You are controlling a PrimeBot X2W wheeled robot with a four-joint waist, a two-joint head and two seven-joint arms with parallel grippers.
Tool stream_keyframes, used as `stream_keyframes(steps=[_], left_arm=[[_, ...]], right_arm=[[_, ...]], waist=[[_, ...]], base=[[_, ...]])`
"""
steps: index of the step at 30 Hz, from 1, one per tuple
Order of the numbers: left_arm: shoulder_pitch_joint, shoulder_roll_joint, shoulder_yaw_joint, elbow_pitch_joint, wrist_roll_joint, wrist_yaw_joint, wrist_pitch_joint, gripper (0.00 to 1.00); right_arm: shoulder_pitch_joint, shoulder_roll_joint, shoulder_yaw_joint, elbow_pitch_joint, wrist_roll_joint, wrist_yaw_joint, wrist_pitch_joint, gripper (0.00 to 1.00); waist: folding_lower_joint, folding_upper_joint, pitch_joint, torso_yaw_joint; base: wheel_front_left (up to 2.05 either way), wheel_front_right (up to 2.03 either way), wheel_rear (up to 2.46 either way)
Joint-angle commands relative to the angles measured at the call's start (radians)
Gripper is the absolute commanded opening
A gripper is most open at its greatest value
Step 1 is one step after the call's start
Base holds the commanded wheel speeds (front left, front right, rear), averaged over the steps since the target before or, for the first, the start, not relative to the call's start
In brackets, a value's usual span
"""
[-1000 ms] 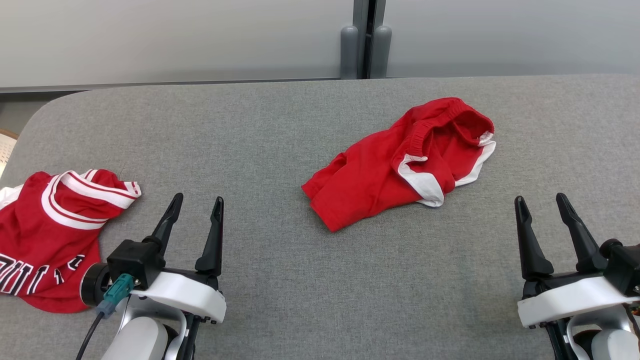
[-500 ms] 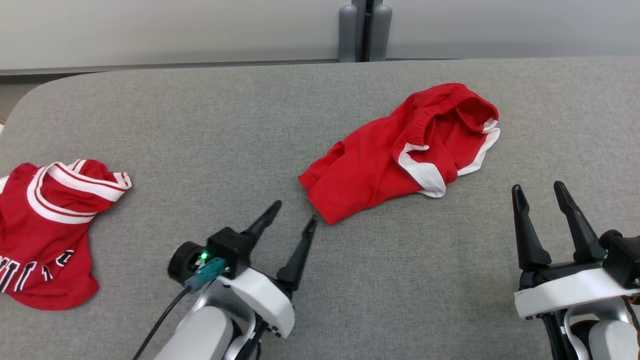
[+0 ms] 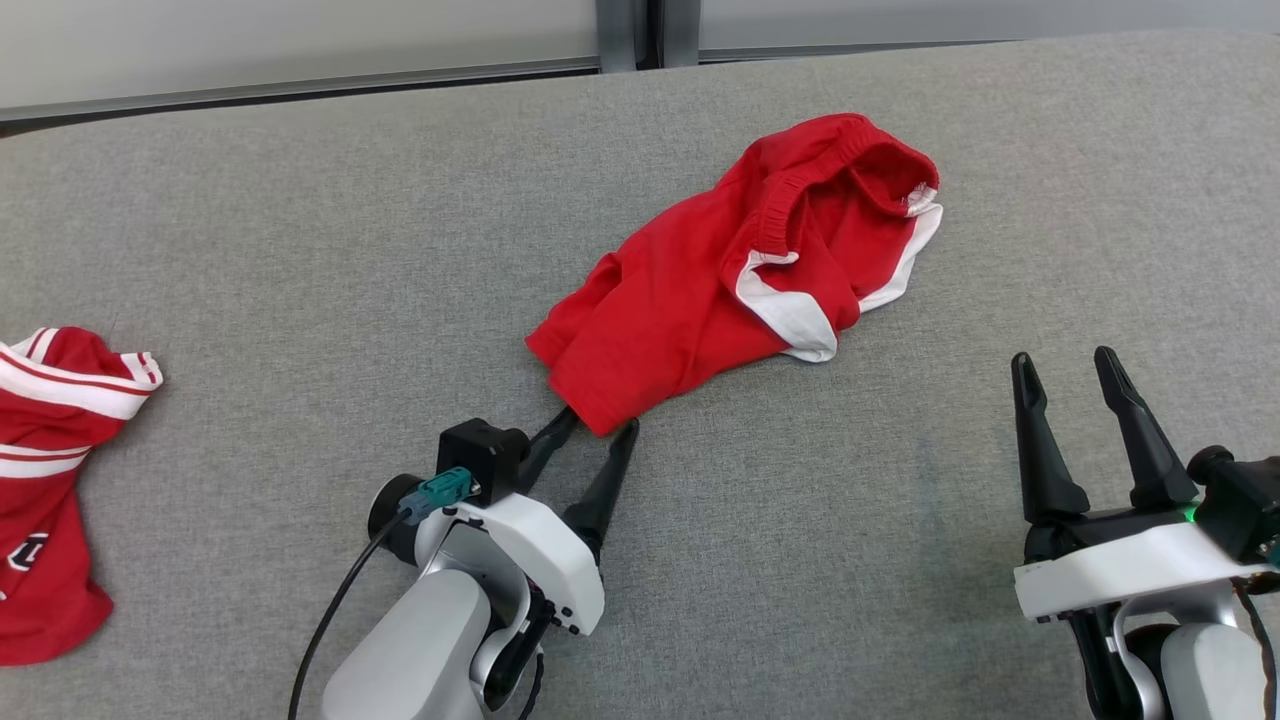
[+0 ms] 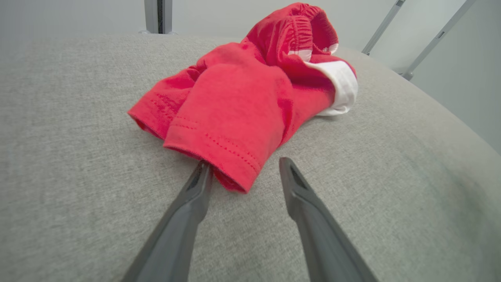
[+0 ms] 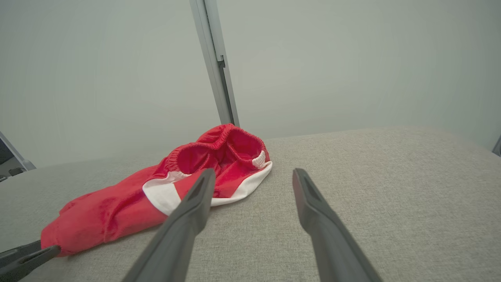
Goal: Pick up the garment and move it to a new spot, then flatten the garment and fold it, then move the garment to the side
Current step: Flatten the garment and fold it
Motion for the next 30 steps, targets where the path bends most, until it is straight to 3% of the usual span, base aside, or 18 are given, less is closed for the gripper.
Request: stream_keyframes(steps=[1,8,14,24,30], left_arm=[[-0.023,0.004,-0.006,0.019,-0.011,-0.011,-0.034,0.00],[-0.013,0.004,-0.005,-0.014,-0.020,-0.021,-0.093,0.00],[0.067,0.046,0.009,-0.190,-0.024,0.003,-0.090,0.00],[0.222,0.167,0.028,-0.654,-0.051,0.106,0.073,0.00],[0.274,0.205,0.073,-0.762,-0.075,0.167,0.124,0.00]], right_arm=[[-0.015,0.002,-0.003,0.006,0.007,0.000,-0.012,1.00],[-0.010,0.005,-0.008,0.016,0.011,0.000,-0.019,1.00],[0.009,0.007,-0.021,0.019,0.011,0.000,-0.018,1.00],[0.041,0.014,-0.063,-0.010,0.012,0.000,-0.002,1.00],[0.034,0.021,-0.066,-0.025,0.016,0.000,0.003,1.00]], waist=[[0.0000,0.0000,0.005,-0.004],[0.0000,0.0000,0.000,0.005],[0.0000,0.0000,-0.020,0.030],[0.0000,0.0000,-0.031,0.081],[0.0000,0.0000,-0.023,0.088]], base=[[0.00,0.00,0.00],[0.00,0.00,0.00],[0.00,0.00,0.00],[0.00,0.00,0.00],[0.00,0.00,0.00]])
